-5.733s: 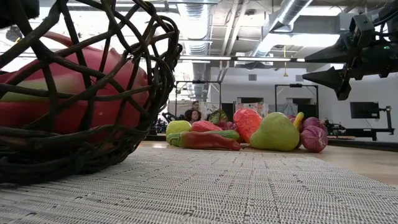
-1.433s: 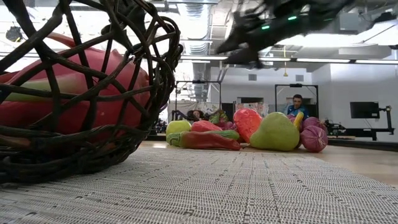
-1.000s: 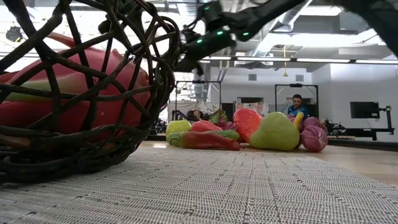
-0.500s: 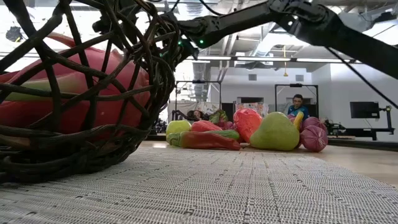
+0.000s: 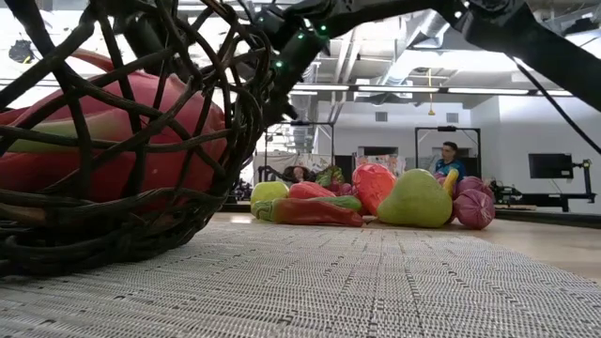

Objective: Build produce basket
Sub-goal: Put the green lime into the mesh basket

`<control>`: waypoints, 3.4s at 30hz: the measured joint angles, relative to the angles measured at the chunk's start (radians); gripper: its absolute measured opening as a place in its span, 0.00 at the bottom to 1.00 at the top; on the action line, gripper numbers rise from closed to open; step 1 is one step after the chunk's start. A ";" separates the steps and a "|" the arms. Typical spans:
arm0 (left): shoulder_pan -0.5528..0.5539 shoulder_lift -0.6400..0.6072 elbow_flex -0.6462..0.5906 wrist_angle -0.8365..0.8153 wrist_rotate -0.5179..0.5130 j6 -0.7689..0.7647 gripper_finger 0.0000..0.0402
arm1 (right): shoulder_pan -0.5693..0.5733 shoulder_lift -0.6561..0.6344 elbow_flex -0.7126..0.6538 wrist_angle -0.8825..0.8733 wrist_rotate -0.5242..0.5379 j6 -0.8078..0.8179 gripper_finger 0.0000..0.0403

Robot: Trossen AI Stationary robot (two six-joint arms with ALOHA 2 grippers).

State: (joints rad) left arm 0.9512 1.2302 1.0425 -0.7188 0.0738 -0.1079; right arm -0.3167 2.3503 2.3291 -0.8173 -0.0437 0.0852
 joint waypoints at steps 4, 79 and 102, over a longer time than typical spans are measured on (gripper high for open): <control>-0.002 0.033 -0.120 0.071 -0.001 -0.034 0.89 | -0.015 -0.028 0.000 -0.155 0.000 -0.008 0.63; -0.013 0.124 -0.239 0.378 -0.332 -0.254 0.59 | 0.167 -0.415 0.001 -0.595 0.308 0.038 0.63; -0.201 0.310 -0.072 0.313 -0.143 -0.216 0.59 | 0.166 -0.414 0.001 -0.589 0.307 0.034 0.63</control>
State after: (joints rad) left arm 0.7504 1.5398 0.9710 -0.4058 -0.0694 -0.3244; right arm -0.1505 1.9362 2.3302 -1.4065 0.2634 0.1194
